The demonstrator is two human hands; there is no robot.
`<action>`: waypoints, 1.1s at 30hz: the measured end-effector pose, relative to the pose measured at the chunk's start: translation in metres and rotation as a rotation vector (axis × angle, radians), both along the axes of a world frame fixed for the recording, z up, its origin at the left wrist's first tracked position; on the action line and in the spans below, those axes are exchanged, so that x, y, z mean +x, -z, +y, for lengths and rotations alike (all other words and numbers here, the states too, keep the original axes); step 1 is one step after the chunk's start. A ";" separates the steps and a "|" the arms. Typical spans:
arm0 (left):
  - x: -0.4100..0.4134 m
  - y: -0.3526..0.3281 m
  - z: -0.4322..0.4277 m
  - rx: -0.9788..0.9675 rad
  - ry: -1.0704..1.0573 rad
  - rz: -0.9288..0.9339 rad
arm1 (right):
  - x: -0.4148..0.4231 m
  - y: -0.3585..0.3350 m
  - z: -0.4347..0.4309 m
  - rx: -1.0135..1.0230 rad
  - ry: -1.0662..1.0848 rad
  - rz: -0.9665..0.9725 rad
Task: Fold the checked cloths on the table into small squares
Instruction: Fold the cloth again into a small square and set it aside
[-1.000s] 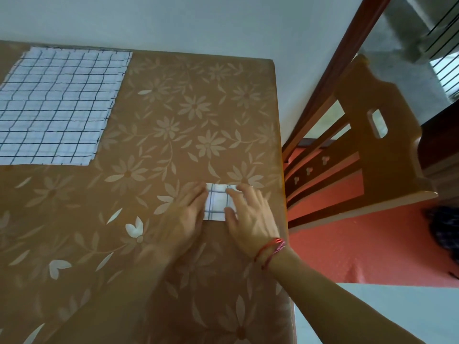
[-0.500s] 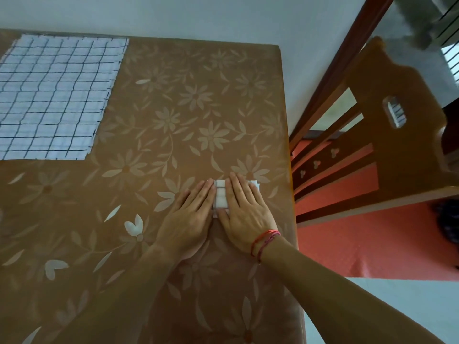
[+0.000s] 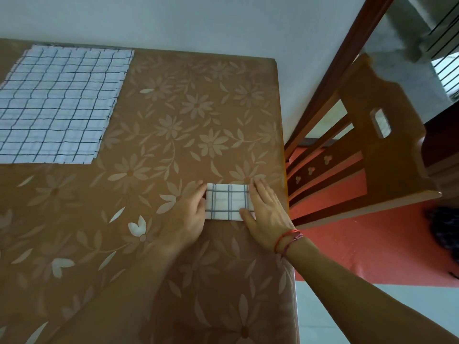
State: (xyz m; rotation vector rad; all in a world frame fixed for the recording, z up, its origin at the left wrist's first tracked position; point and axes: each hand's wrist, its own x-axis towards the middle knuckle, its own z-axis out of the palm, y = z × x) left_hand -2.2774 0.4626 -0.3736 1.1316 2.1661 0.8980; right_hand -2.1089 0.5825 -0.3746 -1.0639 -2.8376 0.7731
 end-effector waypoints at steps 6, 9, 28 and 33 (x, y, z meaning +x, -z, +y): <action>0.001 -0.023 0.006 0.154 -0.492 -0.609 | -0.006 -0.028 -0.015 -0.368 0.582 0.318; 0.001 -0.023 0.005 0.139 -0.601 -0.782 | -0.010 -0.034 -0.022 -0.540 0.683 0.331; 0.014 -0.033 -0.006 0.169 -0.629 -0.894 | -0.019 -0.028 -0.015 -0.727 0.810 0.419; 0.013 -0.030 -0.006 0.165 -0.626 -0.893 | -0.018 -0.027 -0.016 -0.732 0.828 0.432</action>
